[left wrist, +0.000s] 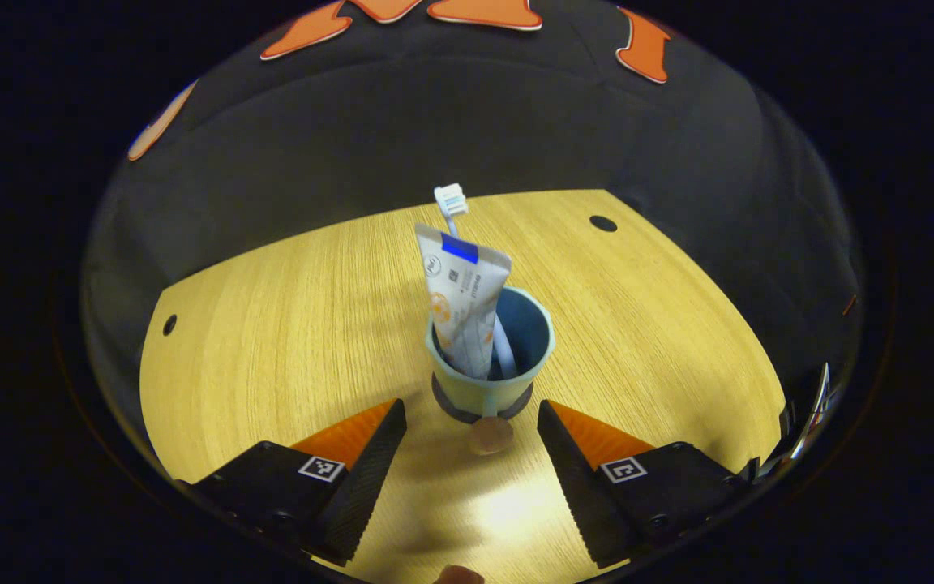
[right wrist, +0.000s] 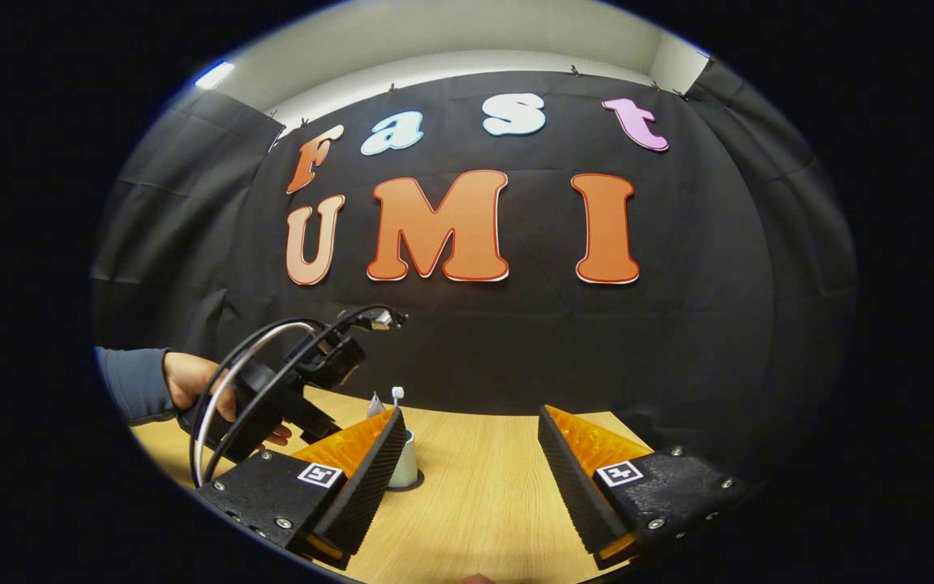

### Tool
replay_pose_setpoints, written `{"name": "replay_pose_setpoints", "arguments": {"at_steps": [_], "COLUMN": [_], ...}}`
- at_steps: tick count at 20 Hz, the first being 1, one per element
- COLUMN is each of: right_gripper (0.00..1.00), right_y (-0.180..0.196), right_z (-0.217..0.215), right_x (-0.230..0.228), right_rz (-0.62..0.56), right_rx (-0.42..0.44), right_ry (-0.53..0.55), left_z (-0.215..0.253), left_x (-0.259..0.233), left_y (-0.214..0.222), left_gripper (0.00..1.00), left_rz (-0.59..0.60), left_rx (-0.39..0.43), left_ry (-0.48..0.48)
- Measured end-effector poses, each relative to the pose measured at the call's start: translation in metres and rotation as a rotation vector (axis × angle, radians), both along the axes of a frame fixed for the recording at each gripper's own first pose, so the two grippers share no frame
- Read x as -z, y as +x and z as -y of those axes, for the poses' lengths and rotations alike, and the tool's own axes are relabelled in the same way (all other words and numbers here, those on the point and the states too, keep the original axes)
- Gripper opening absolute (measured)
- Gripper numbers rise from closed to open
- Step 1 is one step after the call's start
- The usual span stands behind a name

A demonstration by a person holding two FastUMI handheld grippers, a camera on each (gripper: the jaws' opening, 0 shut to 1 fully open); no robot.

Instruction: Put the toothbrush and toothpaste on the desktop into the cup, then pick up the cup and place it on the coaster on the desktop.

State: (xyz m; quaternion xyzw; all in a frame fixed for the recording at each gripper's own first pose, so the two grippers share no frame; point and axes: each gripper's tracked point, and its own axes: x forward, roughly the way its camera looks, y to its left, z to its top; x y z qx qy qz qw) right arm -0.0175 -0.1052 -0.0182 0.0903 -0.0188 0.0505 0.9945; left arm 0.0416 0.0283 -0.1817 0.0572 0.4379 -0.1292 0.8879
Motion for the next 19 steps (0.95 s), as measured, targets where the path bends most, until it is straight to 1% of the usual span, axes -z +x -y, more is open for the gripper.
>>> {"name": "replay_pose_setpoints", "arguments": {"at_steps": [1, 2, 3, 4, 6, 8, 11, 16, 18, 19], "right_gripper": [0.98, 0.98, 0.98, 0.98, 0.98, 0.98, 0.98, 0.98, 0.98, 0.98], "right_y": [0.001, 0.004, 0.006, 0.010, 0.014, 0.019, 0.023, 0.023, 0.023, 0.022], "right_z": [-0.004, -0.007, -0.010, -0.014, -0.022, -0.031, -0.045, -0.072, -0.084, -0.089], "right_x": [-0.001, -0.004, -0.007, -0.007, -0.012, -0.015, -0.019, -0.030, -0.036, -0.037], "right_rz": [0.003, 0.007, 0.011, 0.015, 0.028, 0.034, 0.042, 0.075, 0.094, 0.100], "right_rx": [0.001, 0.004, 0.009, 0.014, 0.020, 0.022, 0.030, 0.021, 0.017, 0.012], "right_ry": [0.001, 0.005, 0.009, 0.014, 0.021, 0.020, 0.003, -0.013, -0.018, -0.024], "left_z": [-0.004, -0.001, -0.001, -0.003, -0.003, -0.002, -0.011, -0.012, -0.014, -0.015], "left_x": [-0.015, -0.021, -0.028, -0.035, -0.039, -0.049, -0.061, -0.082, -0.088, -0.090], "left_y": [-0.001, -0.001, -0.002, -0.004, -0.001, -0.004, -0.005, -0.020, -0.023, -0.024], "left_gripper": [0.98, 1.00, 0.99, 1.00, 1.00, 1.00, 0.99, 0.99, 0.99, 0.99], "left_rz": [0.050, 0.091, 0.135, 0.186, 0.292, 0.375, 0.523, 0.807, 0.893, 0.917], "left_rx": [0.003, 0.003, 0.000, -0.008, -0.024, -0.039, -0.080, -0.135, -0.160, -0.177], "left_ry": [0.005, -0.002, -0.011, -0.010, 0.007, -0.012, -0.019, -0.012, -0.016, -0.020]}}
